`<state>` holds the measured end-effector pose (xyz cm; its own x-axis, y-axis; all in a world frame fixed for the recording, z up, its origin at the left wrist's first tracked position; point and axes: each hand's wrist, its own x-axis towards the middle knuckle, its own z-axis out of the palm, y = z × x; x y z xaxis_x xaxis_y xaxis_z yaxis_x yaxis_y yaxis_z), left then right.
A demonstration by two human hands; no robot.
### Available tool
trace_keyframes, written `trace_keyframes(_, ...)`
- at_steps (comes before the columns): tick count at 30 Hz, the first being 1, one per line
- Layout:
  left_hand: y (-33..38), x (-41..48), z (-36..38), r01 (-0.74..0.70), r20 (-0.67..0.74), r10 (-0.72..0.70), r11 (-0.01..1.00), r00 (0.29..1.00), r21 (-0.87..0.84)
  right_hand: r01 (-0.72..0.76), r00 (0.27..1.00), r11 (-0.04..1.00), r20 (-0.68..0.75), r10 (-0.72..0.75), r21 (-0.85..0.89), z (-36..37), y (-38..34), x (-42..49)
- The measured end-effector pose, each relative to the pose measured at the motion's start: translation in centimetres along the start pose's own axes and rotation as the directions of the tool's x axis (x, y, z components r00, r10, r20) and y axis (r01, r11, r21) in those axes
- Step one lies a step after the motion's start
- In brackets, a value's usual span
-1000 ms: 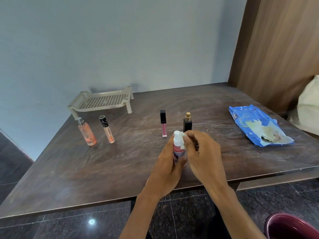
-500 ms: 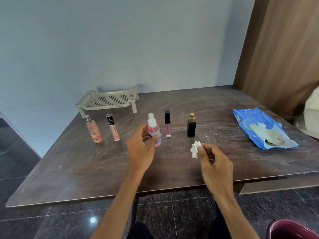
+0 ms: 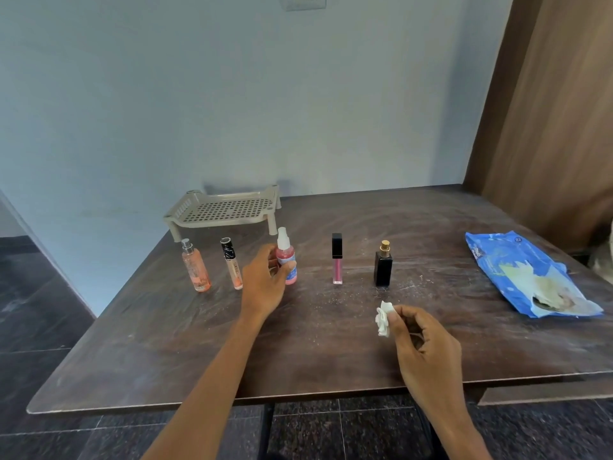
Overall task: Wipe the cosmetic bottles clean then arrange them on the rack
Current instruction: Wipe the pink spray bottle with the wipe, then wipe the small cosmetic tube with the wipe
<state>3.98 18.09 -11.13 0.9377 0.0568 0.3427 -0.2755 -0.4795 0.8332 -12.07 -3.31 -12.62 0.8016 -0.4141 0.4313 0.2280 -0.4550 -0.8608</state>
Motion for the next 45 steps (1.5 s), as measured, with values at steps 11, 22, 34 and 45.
trace_keyframes(11, 0.0, -1.1, -0.3, -0.011, 0.031, 0.011, 1.0, 0.999, 0.015, -0.027, 1.0, 1.0, 0.016, 0.027, 0.005, -0.1, 0.1, 0.0)
trace_keyframes(22, 0.1, -3.4, -5.7, -0.161, -0.548, 0.244, 0.967, 0.8, 0.197, -0.037, 0.999, 0.999, 0.03, 0.038, -0.009, -0.2, 0.0, -0.2)
trace_keyframes(34, -0.5, 0.7, -7.1, -0.148, -0.312, 0.28, 0.911, 0.908, 0.385, -0.03, 0.999, 1.0, 0.029, 0.03, -0.002, -0.2, -0.5, -0.3)
trace_keyframes(45, 2.0, -0.5, -8.0, -0.02, -0.325, 0.106, 0.966, 0.94, 0.257, -0.034, 0.999, 0.999, 0.031, 0.034, 0.006, -0.3, -0.5, -0.4)
